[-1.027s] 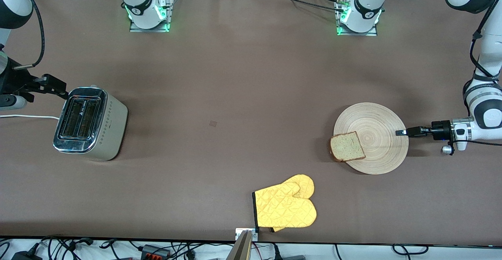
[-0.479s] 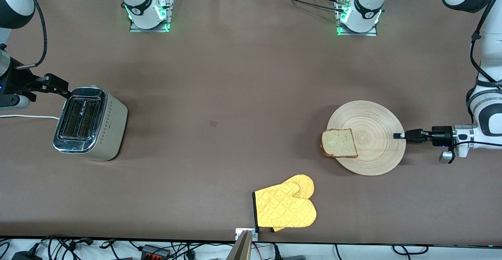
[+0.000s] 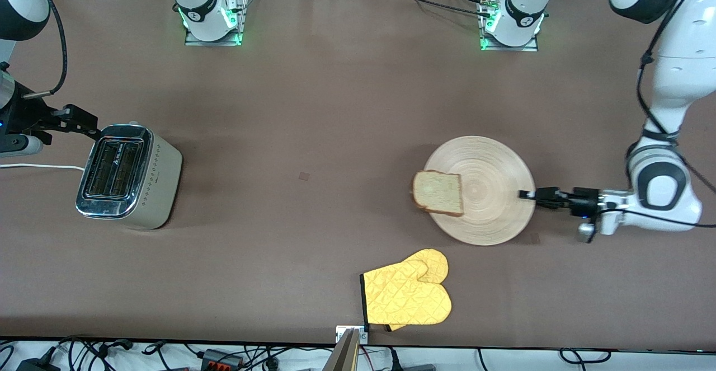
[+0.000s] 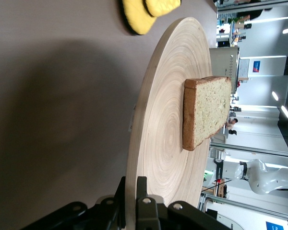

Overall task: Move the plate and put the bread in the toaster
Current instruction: 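Slide the plate with bread toward the toaster using the left gripper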

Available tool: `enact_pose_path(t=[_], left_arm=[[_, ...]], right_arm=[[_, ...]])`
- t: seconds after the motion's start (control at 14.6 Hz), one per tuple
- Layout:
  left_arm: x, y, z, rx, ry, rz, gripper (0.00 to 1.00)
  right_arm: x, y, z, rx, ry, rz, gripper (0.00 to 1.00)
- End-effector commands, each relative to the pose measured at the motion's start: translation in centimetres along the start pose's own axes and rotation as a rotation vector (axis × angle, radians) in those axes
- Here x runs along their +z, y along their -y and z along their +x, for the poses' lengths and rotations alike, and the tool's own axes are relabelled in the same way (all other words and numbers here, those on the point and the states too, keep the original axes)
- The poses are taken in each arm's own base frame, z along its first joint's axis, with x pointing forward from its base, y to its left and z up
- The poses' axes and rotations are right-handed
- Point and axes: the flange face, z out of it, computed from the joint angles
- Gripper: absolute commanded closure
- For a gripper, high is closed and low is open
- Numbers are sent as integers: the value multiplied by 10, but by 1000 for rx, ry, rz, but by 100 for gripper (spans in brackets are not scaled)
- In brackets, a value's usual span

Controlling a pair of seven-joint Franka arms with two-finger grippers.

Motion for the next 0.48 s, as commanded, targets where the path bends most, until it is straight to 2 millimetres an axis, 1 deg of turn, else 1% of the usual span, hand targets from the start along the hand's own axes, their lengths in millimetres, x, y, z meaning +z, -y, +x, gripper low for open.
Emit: enact_pose_path(t=[0.0, 0.07, 0.21, 0.34, 0.41], left_arm=[[39, -20, 14, 11, 20, -14, 99], [56, -21, 16, 2, 16, -26, 99], [90, -32, 20, 2, -16, -109, 99], [135, -46, 25, 27, -31, -116, 99], [153, -53, 26, 30, -45, -108, 99]], right_arm=[[-3, 3, 0, -3, 8, 10, 0], [-1, 3, 0, -2, 14, 11, 0], [3, 3, 1, 1, 29, 12, 0], [8, 3, 2, 1, 38, 13, 0], [9, 3, 2, 1, 43, 13, 0]])
